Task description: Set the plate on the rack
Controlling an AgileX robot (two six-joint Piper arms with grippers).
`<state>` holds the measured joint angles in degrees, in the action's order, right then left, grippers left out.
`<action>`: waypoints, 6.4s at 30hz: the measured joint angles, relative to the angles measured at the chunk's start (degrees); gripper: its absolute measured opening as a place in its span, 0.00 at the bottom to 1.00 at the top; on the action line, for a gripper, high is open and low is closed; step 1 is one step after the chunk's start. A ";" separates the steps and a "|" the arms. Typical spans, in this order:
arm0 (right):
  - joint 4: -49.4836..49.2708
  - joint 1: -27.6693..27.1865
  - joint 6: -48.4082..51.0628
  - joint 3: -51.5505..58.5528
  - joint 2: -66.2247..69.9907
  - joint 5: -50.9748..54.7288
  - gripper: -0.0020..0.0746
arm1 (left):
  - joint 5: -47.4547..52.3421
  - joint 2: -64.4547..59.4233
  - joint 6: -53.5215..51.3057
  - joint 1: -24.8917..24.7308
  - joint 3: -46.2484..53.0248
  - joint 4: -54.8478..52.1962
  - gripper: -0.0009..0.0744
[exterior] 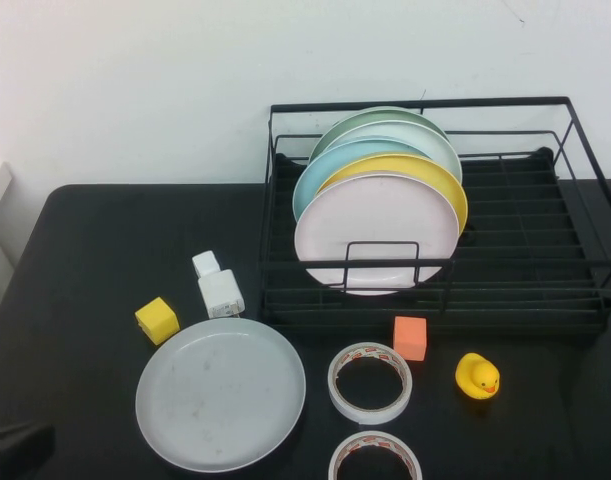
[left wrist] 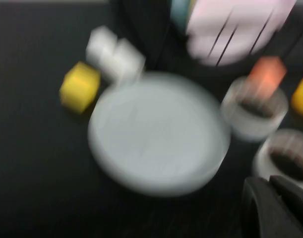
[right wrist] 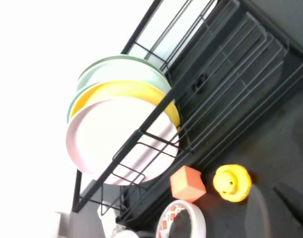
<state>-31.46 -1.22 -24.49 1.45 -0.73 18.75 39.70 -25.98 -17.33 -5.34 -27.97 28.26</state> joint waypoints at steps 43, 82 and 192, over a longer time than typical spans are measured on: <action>-2.39 0.00 13.03 0.10 0.00 2.07 0.02 | 4.57 -66.85 25.18 -5.77 -24.34 -19.64 0.52; -4.70 0.00 16.14 0.10 0.00 2.73 0.02 | -15.95 -84.11 28.50 -5.77 -27.51 -16.69 0.05; -28.83 30.27 95.49 -70.84 87.44 37.71 0.22 | -10.47 -14.33 -63.97 -5.85 -3.00 57.24 0.24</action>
<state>-60.29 29.05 71.00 -69.40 86.71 56.46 29.23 -40.31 -81.30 -11.19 -30.98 85.49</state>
